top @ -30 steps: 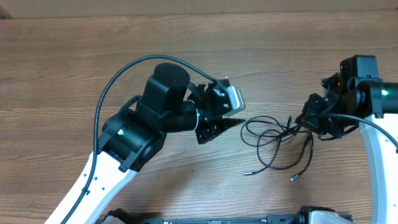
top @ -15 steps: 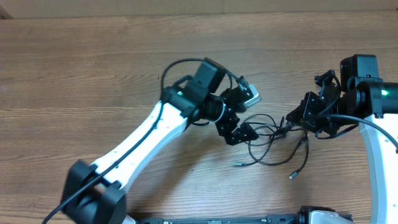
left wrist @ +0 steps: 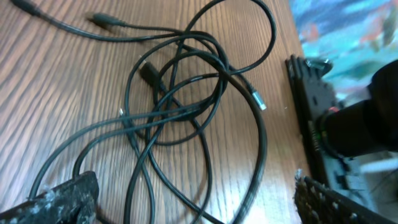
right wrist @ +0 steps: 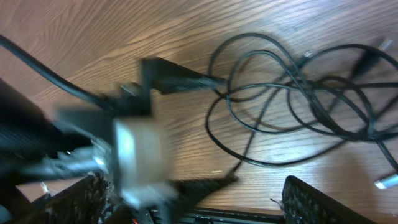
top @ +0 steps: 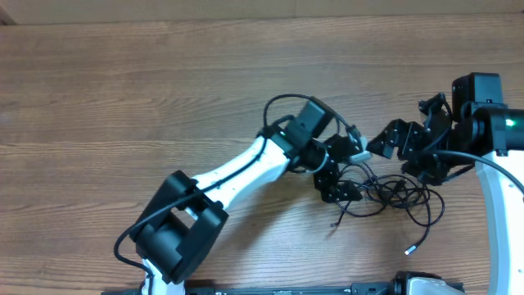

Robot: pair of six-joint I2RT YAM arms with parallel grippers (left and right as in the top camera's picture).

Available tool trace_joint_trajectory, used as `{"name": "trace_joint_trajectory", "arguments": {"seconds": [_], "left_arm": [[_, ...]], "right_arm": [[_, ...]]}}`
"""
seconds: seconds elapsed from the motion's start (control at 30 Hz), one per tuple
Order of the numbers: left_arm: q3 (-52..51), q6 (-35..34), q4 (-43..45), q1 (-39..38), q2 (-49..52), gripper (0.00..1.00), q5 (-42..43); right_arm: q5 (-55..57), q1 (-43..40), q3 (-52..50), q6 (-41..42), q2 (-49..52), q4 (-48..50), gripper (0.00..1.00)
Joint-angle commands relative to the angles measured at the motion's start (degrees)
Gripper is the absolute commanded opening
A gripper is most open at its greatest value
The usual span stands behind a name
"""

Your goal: Untangle cables

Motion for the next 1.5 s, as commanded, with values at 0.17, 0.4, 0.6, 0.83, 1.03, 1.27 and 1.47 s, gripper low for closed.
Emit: {"name": "trace_joint_trajectory", "arguments": {"seconds": [0.17, 0.4, 0.6, 0.83, 1.03, 1.27, 1.47], "left_arm": [[0.7, 7.7, 1.7, -8.6, 0.5, 1.0, -10.9], [0.6, 7.7, 1.3, -8.5, 0.5, 1.0, -15.7], [0.6, 7.1, -1.1, -6.7, 0.5, 1.0, -15.8], [0.6, 7.3, 3.0, -8.0, 3.6, 1.0, -15.8], [0.6, 7.3, 7.4, -8.6, 9.1, 1.0, -15.3], [0.6, 7.3, 12.7, -10.3, 10.1, 0.52, -17.6], [0.6, 7.1, 12.8, -10.4, 10.2, 0.04, -23.6]], "right_arm": [[-0.8, 0.6, 0.4, -0.2, 0.0, 0.3, 0.91], [-0.8, -1.0, 0.4, 3.7, 0.0, 2.1, 0.9], [-4.4, -14.7, 0.4, 2.4, 0.0, 2.7, 0.91], [-5.8, -24.3, 0.4, -6.2, 0.0, 0.4, 0.94], [-5.7, -24.3, 0.4, -6.2, 0.0, 1.2, 0.95], [-5.7, -24.3, 0.4, -6.2, 0.0, 1.0, 0.95], [-5.7, -24.3, 0.4, -6.2, 0.0, -0.1, 0.94]]}}
